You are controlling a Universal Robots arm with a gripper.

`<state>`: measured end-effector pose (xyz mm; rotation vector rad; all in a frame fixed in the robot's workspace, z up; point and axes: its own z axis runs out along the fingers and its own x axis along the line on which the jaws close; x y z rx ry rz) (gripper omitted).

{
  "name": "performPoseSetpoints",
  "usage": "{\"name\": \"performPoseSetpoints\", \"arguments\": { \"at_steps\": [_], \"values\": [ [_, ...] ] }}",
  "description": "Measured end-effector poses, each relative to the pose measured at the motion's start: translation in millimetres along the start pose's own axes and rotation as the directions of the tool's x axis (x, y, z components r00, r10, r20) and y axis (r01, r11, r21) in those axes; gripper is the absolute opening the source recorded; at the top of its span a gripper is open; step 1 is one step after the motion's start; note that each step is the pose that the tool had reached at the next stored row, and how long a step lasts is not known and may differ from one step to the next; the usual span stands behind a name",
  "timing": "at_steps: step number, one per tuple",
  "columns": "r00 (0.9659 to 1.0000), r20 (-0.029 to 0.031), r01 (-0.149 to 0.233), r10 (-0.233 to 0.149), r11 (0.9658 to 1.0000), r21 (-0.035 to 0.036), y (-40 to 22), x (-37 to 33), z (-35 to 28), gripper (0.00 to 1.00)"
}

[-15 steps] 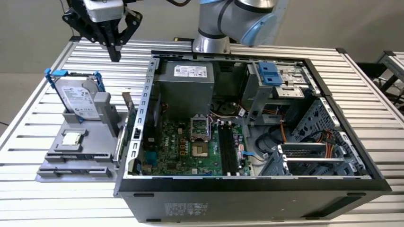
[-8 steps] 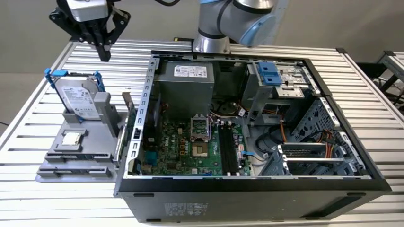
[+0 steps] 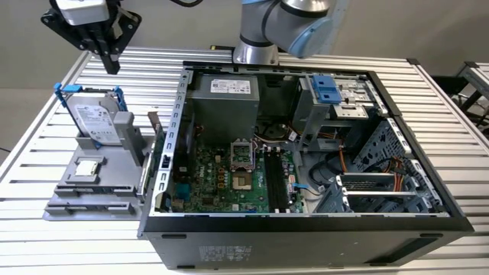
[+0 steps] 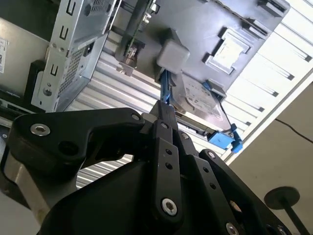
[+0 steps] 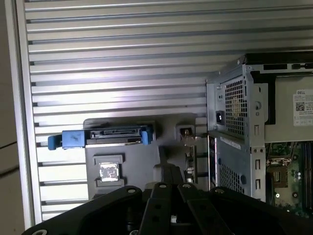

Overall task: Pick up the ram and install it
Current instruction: 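Reach for the ram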

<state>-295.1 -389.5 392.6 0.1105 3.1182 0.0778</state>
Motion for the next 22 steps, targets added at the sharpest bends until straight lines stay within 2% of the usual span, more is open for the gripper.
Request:
{"name": "performPoseSetpoints", "arguments": {
  "at_steps": [22],
  "values": [
    [1.0000, 0.0000, 0.000, 0.000, 1.0000, 0.0000, -3.5, 58.0, -1.3, 0.00]
  ]
}}
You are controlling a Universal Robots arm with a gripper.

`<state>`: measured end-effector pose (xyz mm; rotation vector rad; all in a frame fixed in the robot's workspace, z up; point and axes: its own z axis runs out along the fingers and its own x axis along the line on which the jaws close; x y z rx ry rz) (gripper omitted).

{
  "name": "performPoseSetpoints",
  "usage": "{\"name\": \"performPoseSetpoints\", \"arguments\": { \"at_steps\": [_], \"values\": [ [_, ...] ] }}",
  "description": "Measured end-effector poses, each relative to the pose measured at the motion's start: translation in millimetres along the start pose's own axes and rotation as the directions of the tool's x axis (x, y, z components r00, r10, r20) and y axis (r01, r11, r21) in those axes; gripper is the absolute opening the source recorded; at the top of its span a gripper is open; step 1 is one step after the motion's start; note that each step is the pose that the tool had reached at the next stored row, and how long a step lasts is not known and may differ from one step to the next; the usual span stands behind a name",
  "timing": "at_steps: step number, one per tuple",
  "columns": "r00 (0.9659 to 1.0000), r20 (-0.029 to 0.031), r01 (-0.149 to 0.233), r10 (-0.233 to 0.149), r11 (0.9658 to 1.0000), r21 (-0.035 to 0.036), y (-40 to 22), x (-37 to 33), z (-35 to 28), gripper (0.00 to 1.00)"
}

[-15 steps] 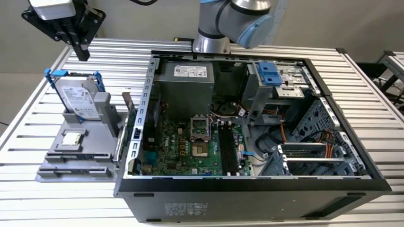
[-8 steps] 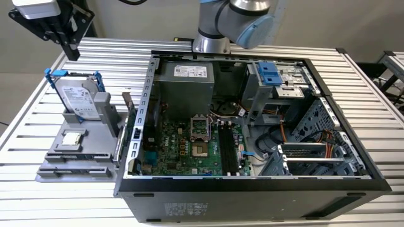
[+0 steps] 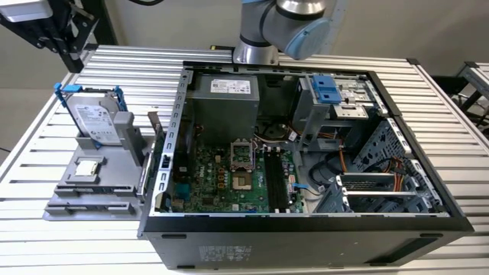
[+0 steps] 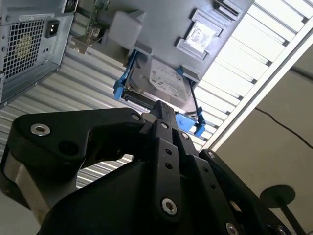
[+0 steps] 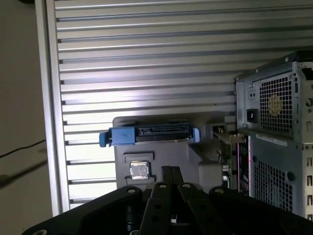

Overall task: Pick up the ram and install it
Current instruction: 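Reach for the ram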

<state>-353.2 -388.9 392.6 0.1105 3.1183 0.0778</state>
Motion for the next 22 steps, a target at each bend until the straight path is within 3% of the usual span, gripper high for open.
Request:
{"name": "performPoseSetpoints", "arguments": {
  "at_steps": [9, 16, 22],
  "values": [
    [1.0000, 0.0001, 0.000, 0.000, 1.0000, 0.0000, -1.0, 16.2, -0.3, 0.00],
    [1.0000, -0.0001, 0.000, 0.000, 1.0000, 0.0000, -1.3, 16.8, -0.4, 0.00],
    [1.0000, 0.0000, 0.000, 0.000, 1.0000, 0.0000, -7.7, 16.2, -0.7, 0.00]
  ]
}}
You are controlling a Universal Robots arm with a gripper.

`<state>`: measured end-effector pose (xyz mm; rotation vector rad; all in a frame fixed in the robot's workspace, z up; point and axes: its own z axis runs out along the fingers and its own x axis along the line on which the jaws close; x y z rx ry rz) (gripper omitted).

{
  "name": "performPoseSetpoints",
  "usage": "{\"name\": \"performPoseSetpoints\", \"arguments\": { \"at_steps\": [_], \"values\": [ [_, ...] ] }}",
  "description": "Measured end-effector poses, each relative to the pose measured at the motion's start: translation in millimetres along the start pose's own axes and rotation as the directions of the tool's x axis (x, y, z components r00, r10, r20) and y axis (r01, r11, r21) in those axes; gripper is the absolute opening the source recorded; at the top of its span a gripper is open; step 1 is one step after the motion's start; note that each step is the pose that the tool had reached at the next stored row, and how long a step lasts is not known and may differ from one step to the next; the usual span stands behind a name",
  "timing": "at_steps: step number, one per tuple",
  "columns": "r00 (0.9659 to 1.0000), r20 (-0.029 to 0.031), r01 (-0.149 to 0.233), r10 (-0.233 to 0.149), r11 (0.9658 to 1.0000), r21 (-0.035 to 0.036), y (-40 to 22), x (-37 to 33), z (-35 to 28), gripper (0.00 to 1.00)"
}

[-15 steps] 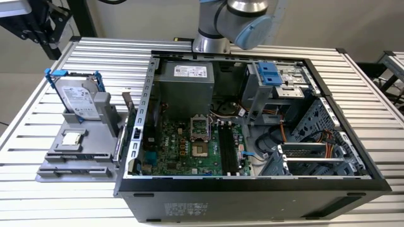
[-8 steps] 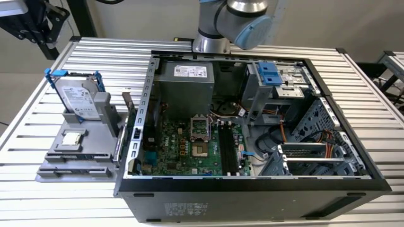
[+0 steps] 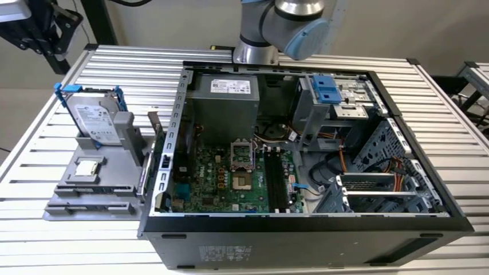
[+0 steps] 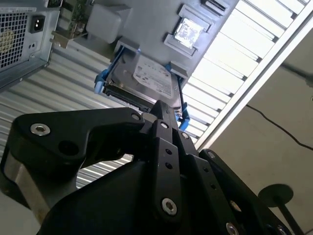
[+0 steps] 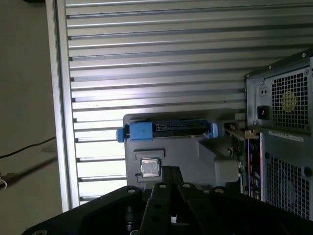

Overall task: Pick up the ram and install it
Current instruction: 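Reach for the ram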

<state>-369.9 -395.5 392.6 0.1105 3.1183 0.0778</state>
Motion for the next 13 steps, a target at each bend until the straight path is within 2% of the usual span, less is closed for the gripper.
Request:
{"name": "performPoseSetpoints", "arguments": {
  "at_steps": [13],
  "values": [
    [1.0000, 0.0000, 0.000, 0.000, 1.0000, 0.0000, -23.6, -1.7, -1.1, 0.00]
  ]
}}
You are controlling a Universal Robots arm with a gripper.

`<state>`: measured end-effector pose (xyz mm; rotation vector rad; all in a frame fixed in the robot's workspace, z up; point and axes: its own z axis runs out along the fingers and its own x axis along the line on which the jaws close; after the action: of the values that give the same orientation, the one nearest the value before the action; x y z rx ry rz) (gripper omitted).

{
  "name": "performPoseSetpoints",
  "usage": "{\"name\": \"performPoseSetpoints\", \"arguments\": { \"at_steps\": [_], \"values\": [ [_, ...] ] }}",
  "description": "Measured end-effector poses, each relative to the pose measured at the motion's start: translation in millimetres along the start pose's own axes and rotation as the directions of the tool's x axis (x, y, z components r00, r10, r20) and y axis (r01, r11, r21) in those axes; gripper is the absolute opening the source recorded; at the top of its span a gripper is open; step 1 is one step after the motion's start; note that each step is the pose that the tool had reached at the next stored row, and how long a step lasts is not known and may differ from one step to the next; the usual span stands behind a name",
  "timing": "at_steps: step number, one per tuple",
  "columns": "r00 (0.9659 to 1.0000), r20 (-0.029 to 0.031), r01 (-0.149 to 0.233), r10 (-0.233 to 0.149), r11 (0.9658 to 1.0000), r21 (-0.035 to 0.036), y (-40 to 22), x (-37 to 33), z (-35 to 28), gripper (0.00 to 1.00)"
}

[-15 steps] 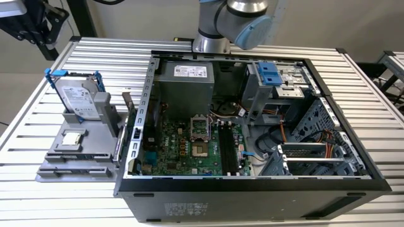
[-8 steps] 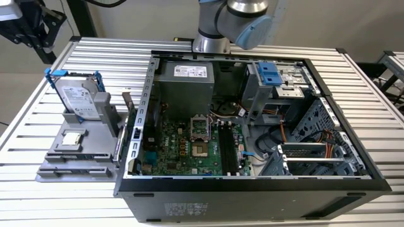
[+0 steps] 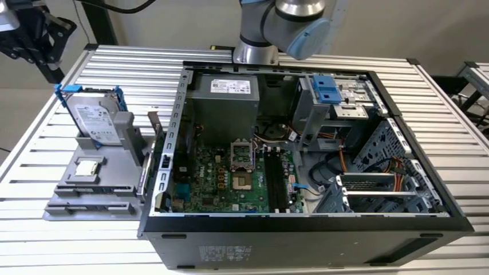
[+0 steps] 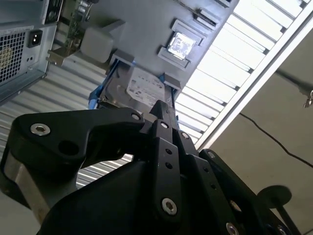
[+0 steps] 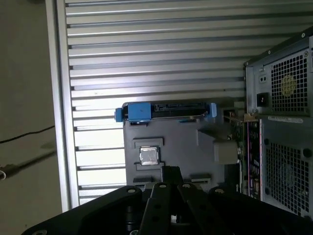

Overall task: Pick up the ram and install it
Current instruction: 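Reach for the ram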

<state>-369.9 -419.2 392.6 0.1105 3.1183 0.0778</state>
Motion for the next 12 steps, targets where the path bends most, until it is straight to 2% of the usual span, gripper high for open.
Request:
{"name": "performPoseSetpoints", "arguments": {
  "at_steps": [4, 10, 12],
  "values": [
    [1.0000, -0.0001, 0.001, -0.001, 1.0000, -0.0001, -7.7, -0.5, -0.3, 0.00],
    [0.9992, -0.0019, 0.039, -0.039, 0.9992, -0.0008, -10.6, -0.8, -0.5, 0.00],
    [0.9992, -0.0021, 0.040, -0.040, 0.9992, -0.0009, -14.4, -1.0, -0.7, 0.00]
  ]
}}
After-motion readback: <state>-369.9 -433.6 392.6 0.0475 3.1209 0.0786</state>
